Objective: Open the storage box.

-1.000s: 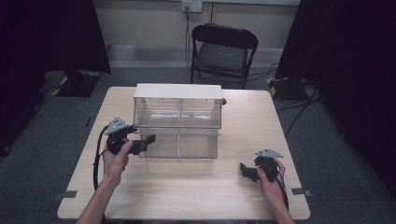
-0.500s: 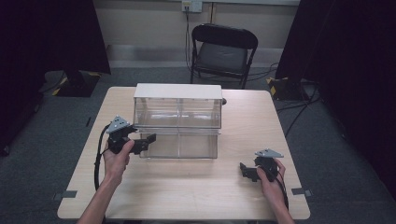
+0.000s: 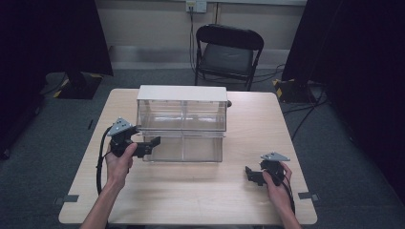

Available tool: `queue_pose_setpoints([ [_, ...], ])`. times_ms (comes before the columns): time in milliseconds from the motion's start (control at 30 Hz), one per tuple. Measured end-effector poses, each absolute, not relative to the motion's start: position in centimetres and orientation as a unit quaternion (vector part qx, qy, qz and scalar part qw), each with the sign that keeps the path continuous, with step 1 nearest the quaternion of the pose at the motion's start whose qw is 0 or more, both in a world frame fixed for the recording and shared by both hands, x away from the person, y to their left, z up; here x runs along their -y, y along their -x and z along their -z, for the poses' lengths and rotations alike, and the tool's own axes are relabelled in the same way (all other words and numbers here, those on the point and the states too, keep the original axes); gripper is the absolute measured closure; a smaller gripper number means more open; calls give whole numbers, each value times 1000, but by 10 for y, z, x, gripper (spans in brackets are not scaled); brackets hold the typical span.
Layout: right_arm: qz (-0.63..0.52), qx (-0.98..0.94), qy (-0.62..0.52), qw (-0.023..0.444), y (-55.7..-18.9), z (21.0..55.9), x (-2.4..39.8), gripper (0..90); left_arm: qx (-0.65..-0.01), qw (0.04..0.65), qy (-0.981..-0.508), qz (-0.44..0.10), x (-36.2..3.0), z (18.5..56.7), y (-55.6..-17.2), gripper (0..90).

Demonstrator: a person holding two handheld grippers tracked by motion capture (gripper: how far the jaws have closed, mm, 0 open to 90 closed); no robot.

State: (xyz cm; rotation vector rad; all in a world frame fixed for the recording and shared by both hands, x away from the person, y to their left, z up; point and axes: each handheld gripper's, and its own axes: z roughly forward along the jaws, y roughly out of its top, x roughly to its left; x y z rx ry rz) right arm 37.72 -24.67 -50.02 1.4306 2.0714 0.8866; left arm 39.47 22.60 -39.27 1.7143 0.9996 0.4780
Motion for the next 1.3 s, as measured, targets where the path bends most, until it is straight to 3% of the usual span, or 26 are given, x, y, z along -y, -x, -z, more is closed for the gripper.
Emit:
queue_pose_setpoints([
  [1300, -323, -755, -521, 234, -377, 500, 247, 108, -414, 524, -718, -197, -223, 390, -394, 54],
])
